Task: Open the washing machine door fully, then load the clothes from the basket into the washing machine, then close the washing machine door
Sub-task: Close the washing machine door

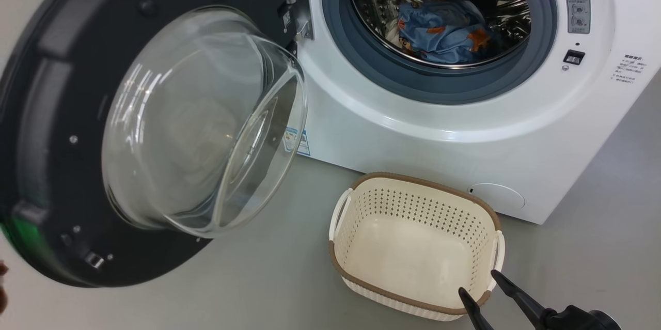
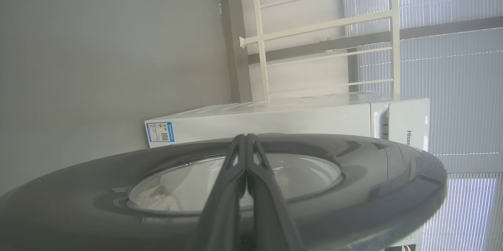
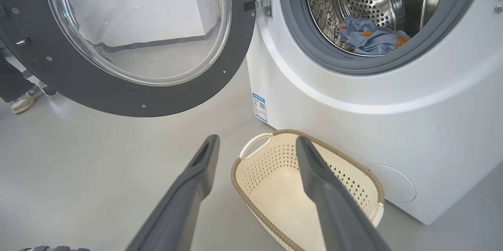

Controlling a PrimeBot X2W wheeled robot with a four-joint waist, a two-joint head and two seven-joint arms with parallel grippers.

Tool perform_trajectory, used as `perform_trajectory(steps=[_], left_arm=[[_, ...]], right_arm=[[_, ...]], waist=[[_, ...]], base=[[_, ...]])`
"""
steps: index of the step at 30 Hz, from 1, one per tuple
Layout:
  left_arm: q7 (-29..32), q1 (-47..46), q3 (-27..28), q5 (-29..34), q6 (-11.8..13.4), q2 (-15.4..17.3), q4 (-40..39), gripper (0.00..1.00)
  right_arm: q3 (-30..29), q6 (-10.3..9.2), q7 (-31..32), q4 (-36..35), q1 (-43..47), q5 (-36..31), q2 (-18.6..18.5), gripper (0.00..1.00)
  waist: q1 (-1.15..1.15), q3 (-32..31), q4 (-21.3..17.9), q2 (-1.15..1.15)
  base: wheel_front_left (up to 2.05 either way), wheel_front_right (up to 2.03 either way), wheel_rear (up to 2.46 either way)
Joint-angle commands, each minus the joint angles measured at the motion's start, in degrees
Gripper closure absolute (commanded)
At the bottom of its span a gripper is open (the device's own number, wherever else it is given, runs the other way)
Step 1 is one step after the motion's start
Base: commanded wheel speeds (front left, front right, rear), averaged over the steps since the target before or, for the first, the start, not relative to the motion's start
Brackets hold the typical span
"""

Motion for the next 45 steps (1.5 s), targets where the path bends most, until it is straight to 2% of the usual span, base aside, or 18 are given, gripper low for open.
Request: perform_trajectory(steps=[1,11,23,28,37,45], left_arm=[[1.1,-0.1,0.3,-0.2,0.2,1.0,-2.1,1.0],[4.5,3.4,-1.9,-2.7,1.4,-3.8,-11.3,1.0],[8.8,10.2,-7.0,-5.1,6.7,-10.3,-28.7,1.0],[8.9,12.9,-8.7,-5.7,7.7,-12.1,-33.8,1.0],[6.3,16.4,-15.9,-7.9,6.4,-14.6,-39.8,1.0],[-1.0,15.5,-25.5,-7.9,1.2,-15.0,-38.7,1.0]], right_arm=[[0.8,0.09,-0.3,-1.2,-2.0,0.2,-0.4,0.0],[0.1,0.09,-0.3,-1.2,-2.5,-0.1,1.9,0.0],[-0.8,0.09,-0.3,-1.4,-3.4,-0.2,3.1,0.0],[-1.0,0.09,-0.3,-1.5,-3.3,-0.2,3.1,0.0],[-1.2,0.09,-0.3,-1.7,-4.0,-0.2,2.9,0.0],[-0.7,0.09,-0.3,-1.7,-4.3,-0.1,2.7,0.0]], waist=[[0.0,-0.1,0.0,0.0],[0.0,-0.2,-0.3,0.0],[0.0,0.7,-1.4,0.0],[0.0,1.0,-1.8,0.0],[0.0,1.7,-3.3,0.0],[0.0,2.0,-5.2,0.0]], base=[[0.0,0.0,0.0],[0.0,0.0,0.0],[0.0,0.0,0.0],[0.0,0.0,0.0],[0.0,0.0,0.0],[0.0,0.0,0.0]])
